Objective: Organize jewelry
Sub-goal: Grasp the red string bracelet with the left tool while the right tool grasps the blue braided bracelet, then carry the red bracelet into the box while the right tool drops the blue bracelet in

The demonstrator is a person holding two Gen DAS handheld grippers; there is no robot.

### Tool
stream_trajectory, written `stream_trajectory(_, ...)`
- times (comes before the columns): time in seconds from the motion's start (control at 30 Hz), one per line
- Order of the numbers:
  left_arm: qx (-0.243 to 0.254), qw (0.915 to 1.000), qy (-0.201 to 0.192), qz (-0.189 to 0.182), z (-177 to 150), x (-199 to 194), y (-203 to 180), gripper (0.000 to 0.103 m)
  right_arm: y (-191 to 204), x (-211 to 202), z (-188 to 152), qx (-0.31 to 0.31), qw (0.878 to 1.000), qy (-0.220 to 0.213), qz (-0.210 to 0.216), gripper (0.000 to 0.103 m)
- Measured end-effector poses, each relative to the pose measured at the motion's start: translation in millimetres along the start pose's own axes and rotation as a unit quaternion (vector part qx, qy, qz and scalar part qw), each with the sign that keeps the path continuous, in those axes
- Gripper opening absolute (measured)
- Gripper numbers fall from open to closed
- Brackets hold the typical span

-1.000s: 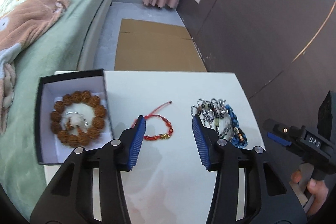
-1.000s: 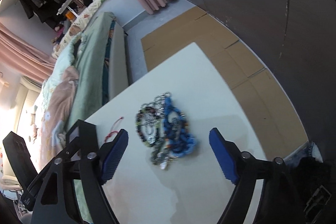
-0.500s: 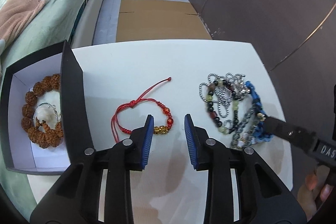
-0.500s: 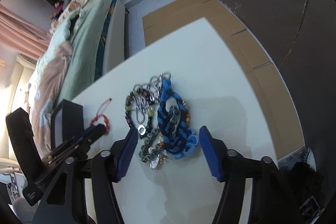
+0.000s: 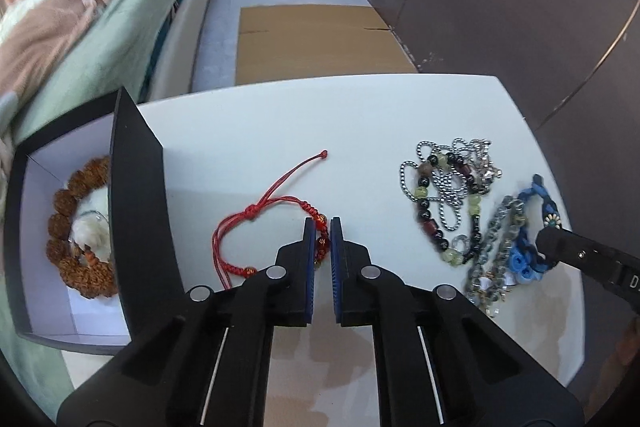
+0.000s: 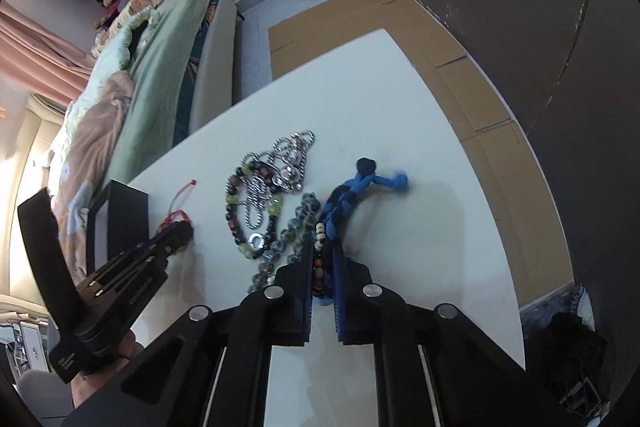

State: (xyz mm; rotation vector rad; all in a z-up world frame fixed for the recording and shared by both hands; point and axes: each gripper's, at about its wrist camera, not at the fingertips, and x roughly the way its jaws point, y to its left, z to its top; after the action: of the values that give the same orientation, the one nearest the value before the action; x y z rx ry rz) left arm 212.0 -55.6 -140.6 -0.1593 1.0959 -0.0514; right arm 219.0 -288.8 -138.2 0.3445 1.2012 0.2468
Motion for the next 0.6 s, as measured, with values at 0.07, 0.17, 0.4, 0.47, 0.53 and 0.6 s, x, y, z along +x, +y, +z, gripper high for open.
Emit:
stream_trajectory(0.07,-0.017,0.9997,0.004,-0.019,0.6,-3.5,7.2,0.008,-0.2,-5.6,1.2,0.005,1.000,-0.008,0.007,0.008)
stream_trajectory(0.17,-0.027,0.9990,-0.009,-0.034,1.1,-17.0,13.6,0.008,0.6,-17.5,2.7,0.012,0.999,-0.027,0.023,0.008)
stream_trajectory(0.4,-0.044,0.9954,-0.036,-0.077,-0.1,-50.1,25.2,0.008,13.6,-37.6,6.9,0.005,0.996,-0.064,0.059,0.008)
stream_trajectory(0.47,-0.048,0.9945,-0.045,-0.082,0.9,-57.3,26.8,0.008,18.2,-40.7,7.1,0.003,0.995,-0.072,0.072,0.008)
stream_trajectory(0.53,-0.050,0.9935,-0.053,-0.087,2.0,-64.4,27.8,0.008,23.3,-42.6,7.0,-0.002,0.994,-0.078,0.080,0.008)
stream_trajectory(0.6,-0.054,0.9923,-0.064,-0.092,2.0,-74.8,32.6,0.008,30.4,-45.6,6.0,-0.008,0.993,-0.084,0.087,0.008)
